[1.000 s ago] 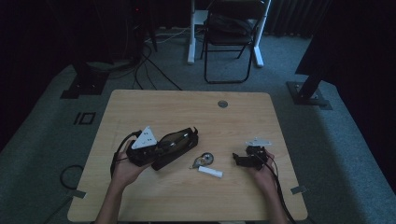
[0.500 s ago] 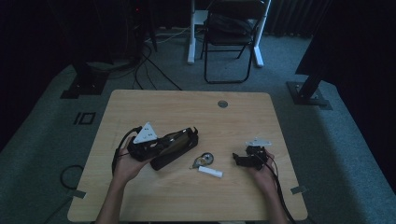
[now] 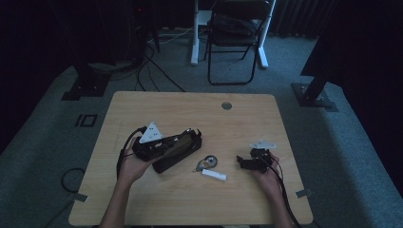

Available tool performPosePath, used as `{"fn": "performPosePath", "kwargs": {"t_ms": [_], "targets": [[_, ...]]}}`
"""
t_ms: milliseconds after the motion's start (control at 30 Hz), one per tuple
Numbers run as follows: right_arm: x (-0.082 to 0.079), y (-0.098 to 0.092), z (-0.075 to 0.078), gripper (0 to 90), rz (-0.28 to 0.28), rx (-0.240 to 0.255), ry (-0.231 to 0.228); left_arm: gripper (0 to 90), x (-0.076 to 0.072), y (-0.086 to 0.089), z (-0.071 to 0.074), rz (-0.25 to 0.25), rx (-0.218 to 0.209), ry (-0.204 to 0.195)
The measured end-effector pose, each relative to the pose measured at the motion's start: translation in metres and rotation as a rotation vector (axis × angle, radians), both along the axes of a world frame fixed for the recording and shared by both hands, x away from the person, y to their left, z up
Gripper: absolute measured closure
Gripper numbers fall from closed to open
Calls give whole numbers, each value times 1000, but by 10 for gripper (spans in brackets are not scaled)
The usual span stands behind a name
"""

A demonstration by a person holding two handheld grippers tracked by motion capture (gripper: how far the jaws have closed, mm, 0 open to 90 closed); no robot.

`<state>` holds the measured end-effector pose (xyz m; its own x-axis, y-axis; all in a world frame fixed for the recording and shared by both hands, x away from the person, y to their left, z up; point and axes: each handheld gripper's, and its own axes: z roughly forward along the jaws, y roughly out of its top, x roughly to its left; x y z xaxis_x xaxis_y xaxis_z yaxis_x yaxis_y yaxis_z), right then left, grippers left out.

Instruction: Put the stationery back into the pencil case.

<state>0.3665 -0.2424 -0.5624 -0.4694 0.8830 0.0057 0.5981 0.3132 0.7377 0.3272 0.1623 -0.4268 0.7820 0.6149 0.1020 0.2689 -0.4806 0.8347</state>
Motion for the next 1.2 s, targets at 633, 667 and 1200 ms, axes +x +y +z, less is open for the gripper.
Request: {"fn": "performPosePath", "kwargs": {"t_ms": [633,667,1200], "targets": [[0,0,0,158,0,0,0,796,5,-5,-3,32,5,-10],[0,0,0,158,0,0,0,795,6,-5,-3,33,6,-12],[0,0,0,158,0,-1,0,796,10,-14,-7,54,14,-21]]}}
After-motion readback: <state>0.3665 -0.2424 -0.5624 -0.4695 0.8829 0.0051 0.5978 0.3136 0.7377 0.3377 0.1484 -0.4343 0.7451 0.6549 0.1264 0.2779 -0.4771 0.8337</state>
